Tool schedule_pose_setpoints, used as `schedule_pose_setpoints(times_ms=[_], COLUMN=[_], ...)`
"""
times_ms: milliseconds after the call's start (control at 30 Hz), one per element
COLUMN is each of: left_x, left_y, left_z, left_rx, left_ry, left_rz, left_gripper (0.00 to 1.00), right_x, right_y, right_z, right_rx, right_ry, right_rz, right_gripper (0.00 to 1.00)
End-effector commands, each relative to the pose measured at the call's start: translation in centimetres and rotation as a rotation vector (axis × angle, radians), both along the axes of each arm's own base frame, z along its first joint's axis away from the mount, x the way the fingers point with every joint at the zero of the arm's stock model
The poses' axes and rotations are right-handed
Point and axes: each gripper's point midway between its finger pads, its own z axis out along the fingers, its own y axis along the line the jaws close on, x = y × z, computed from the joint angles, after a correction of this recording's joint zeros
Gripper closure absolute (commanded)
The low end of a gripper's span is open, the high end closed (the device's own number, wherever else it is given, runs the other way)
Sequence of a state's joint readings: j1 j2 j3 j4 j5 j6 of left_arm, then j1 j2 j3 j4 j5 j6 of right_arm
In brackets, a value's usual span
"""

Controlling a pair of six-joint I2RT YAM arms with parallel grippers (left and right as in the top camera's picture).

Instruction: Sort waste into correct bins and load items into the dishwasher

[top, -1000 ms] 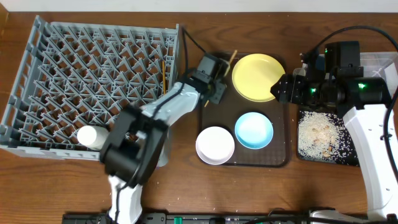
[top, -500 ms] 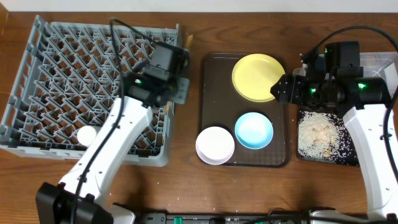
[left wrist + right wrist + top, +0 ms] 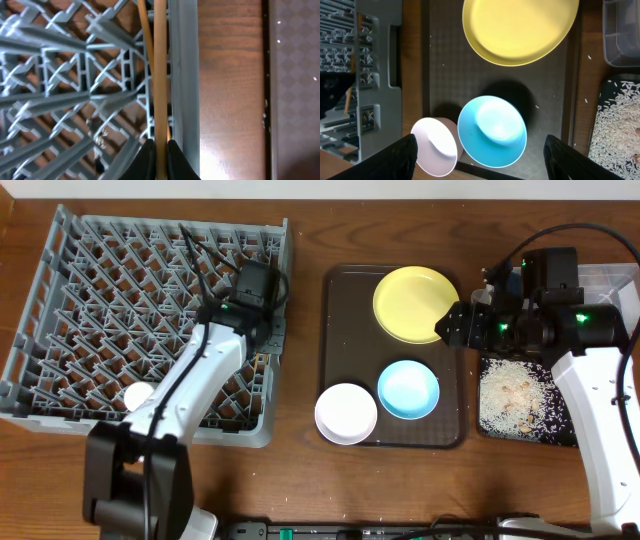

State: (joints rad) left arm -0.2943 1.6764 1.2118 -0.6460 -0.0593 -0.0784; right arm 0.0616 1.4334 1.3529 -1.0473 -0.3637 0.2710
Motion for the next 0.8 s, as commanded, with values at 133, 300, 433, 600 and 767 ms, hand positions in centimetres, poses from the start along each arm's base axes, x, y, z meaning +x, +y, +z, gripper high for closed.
schedule_pose_setpoints(times_ms=[133, 300, 433, 600, 767], left_x=[0.4, 0.5, 0.7, 0.4, -0.5], left_y=[0.5, 0.5, 0.4, 0.5, -0.9], left_z=[-1.1, 0.0, 1.6, 3.9, 9.6], left_rx=[0.012, 0.004, -0.009, -0.026, -0.142], left_ry=[0.006, -0.021, -0.063, -0.115, -0.228], left_rz=[0.020, 0.020, 0.020, 0.020, -0.023], left_gripper=[0.91, 0.86, 0.83, 0.77, 0.60], right_x=[0.2, 0.1, 0.1, 0.1, 0.2], right_y=[-0.3, -0.3, -0.3, -0.3, -0.3], right_z=[-0.1, -0.1, -0.1, -0.1, 0.0], right_rx=[0.001, 0.001, 0.001, 0.001, 0.002], right_ry=[0.007, 0.008, 0.007, 0.007, 0.005], right_rz=[-0.013, -0.013, -0.013, -0.012, -0.013], right_gripper=[0.21, 0.22, 0.21, 0.21, 0.21])
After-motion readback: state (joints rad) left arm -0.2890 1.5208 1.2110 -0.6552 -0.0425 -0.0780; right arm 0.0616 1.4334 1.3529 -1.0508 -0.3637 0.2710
